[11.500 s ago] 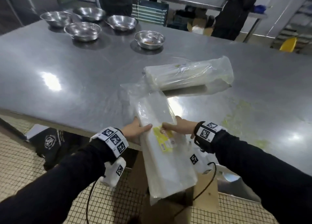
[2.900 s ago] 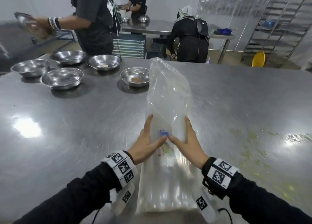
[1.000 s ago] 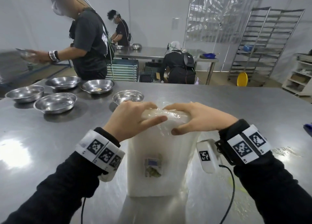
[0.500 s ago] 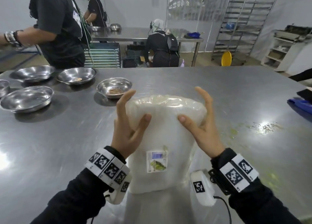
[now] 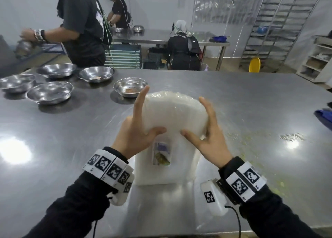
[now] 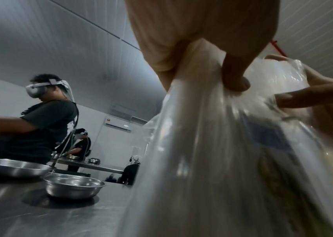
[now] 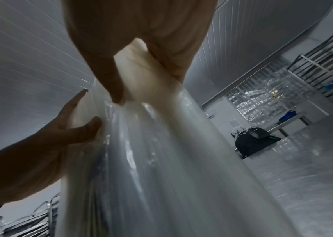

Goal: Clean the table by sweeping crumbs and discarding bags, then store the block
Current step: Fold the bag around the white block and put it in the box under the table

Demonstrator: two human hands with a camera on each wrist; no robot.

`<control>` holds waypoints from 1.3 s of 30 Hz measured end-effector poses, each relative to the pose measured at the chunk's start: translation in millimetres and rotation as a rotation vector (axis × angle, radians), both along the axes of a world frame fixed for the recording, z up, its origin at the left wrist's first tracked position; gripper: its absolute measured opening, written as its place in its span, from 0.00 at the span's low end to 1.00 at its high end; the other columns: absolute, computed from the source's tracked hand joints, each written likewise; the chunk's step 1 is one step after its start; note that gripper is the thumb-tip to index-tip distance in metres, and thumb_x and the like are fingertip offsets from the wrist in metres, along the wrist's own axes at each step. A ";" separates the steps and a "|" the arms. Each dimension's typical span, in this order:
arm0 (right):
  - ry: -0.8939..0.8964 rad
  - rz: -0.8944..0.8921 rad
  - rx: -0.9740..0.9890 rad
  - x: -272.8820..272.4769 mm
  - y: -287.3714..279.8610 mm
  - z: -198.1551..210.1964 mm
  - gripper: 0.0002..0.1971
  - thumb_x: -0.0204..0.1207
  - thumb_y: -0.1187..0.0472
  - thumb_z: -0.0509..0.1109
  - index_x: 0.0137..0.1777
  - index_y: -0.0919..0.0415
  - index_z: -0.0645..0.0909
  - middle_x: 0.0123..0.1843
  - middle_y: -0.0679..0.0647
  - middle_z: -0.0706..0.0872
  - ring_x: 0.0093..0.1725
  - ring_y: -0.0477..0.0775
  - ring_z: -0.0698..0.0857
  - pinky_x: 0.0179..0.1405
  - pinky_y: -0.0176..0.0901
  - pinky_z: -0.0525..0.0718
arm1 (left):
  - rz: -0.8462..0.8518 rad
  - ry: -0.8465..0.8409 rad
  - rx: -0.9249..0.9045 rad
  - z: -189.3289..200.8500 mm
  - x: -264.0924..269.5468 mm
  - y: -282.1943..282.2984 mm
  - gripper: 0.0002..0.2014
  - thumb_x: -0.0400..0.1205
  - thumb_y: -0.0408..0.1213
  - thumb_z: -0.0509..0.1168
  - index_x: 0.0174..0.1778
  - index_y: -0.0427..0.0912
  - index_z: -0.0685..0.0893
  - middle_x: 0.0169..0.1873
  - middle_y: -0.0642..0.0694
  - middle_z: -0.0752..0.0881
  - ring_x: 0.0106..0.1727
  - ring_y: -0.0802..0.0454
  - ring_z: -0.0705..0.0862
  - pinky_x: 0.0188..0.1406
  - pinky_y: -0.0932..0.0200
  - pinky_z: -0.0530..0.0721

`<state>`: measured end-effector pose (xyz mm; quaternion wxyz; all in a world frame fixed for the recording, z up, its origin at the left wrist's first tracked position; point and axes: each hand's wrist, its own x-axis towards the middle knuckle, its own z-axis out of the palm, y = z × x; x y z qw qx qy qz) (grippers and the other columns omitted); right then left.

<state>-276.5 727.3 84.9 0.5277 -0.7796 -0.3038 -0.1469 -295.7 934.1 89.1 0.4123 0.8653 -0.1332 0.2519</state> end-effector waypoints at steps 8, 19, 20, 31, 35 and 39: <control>-0.115 0.050 -0.035 -46.0 -49.5 1.3 0.33 0.67 0.57 0.75 0.67 0.39 0.62 0.58 0.11 0.69 0.45 0.24 0.78 0.37 0.30 0.83 | 0.145 -0.006 -0.051 11.8 -78.5 -58.0 0.47 0.67 0.32 0.78 0.68 0.66 0.54 0.45 0.72 0.72 0.36 0.74 0.76 0.31 0.83 0.76; -0.045 0.081 -0.037 -124.3 -150.0 -5.1 0.34 0.66 0.57 0.77 0.66 0.38 0.62 0.54 0.12 0.71 0.45 0.29 0.81 0.34 0.40 0.87 | 0.168 0.098 0.010 13.8 -163.3 -150.2 0.42 0.67 0.35 0.79 0.72 0.50 0.62 0.42 0.60 0.77 0.36 0.65 0.80 0.29 0.79 0.79; -0.034 0.079 -0.030 -129.1 -157.1 -10.6 0.33 0.66 0.55 0.77 0.66 0.38 0.63 0.55 0.13 0.72 0.45 0.33 0.82 0.33 0.45 0.88 | 0.160 0.122 0.018 9.7 -166.7 -156.5 0.41 0.67 0.35 0.79 0.71 0.51 0.62 0.41 0.58 0.77 0.36 0.64 0.81 0.29 0.77 0.80; 0.399 0.008 -0.050 -176.9 -196.9 -174.4 0.38 0.67 0.69 0.80 0.67 0.38 0.65 0.44 0.35 0.81 0.43 0.31 0.87 0.37 0.33 0.88 | -0.004 0.459 0.037 -156.4 -191.6 -184.4 0.44 0.72 0.31 0.75 0.67 0.68 0.51 0.33 0.39 0.86 0.29 0.45 0.87 0.30 0.60 0.87; 0.405 -0.091 -0.138 -188.5 -200.7 -243.6 0.30 0.69 0.55 0.78 0.66 0.42 0.65 0.45 0.39 0.81 0.37 0.48 0.87 0.29 0.25 0.85 | -0.017 0.560 0.058 -229.6 -198.2 -192.4 0.41 0.77 0.36 0.71 0.62 0.74 0.46 0.43 0.39 0.87 0.36 0.43 0.88 0.32 0.60 0.87; 0.352 -0.197 -0.183 -195.6 -205.9 -320.6 0.29 0.68 0.61 0.78 0.64 0.55 0.67 0.48 0.52 0.81 0.37 0.44 0.84 0.32 0.13 0.77 | -0.020 0.613 0.095 -299.3 -196.3 -199.9 0.33 0.81 0.37 0.66 0.62 0.74 0.51 0.40 0.45 0.88 0.33 0.44 0.88 0.30 0.65 0.80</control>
